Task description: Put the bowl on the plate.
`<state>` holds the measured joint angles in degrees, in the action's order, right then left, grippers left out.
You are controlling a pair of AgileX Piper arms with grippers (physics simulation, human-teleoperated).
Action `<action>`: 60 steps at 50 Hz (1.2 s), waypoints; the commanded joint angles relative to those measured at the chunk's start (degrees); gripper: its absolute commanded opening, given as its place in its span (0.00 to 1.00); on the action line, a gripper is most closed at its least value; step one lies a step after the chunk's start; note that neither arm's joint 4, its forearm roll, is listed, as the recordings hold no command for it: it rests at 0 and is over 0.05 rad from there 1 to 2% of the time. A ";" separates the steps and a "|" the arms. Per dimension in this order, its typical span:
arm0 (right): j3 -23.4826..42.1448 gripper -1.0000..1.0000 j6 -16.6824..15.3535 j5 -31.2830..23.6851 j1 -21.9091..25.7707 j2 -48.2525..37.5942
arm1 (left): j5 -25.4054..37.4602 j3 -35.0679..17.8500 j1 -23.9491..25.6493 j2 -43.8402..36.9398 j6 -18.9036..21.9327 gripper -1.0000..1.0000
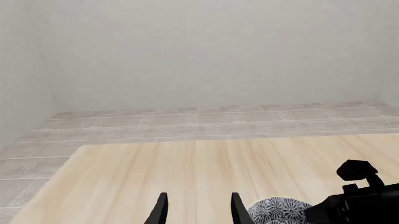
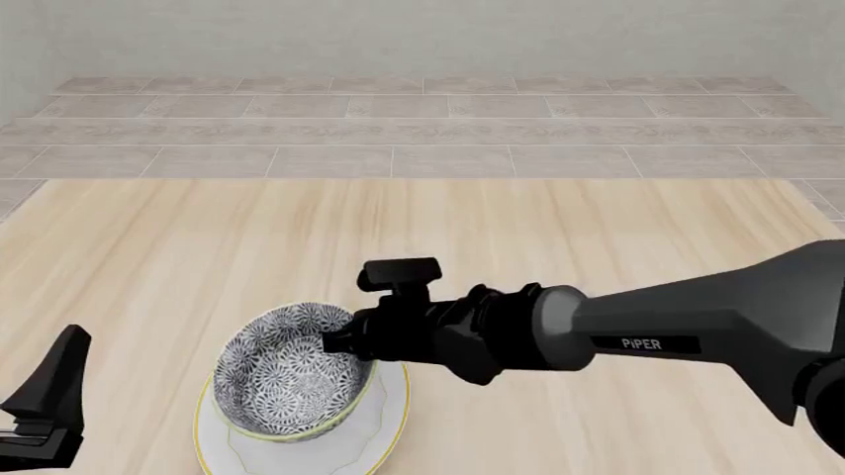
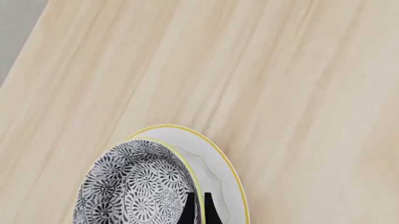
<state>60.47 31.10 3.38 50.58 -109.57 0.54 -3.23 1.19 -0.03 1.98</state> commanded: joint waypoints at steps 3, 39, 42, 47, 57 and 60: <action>-0.31 0.00 -0.45 -0.14 -0.04 -0.28 | -0.07 0.01 0.05 0.00 0.11 1.00; -0.75 0.00 -0.85 0.50 1.55 -0.36 | -0.04 -0.15 0.06 0.01 0.12 1.00; -0.77 0.00 -0.82 0.50 1.75 -0.27 | -0.03 -0.15 0.03 0.01 0.10 1.00; -0.67 1.00 -1.07 0.43 1.61 -0.32 | -0.03 -0.14 0.05 0.01 0.08 1.00; -0.60 1.00 -1.09 0.49 1.79 -0.57 | -0.08 -0.13 0.08 0.00 0.10 1.00; -0.67 1.00 -1.09 0.53 1.88 -0.53 | -0.08 -0.17 0.12 0.01 0.04 1.00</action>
<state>59.91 30.01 3.88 52.20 -109.96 0.47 -3.35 1.27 -0.02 2.07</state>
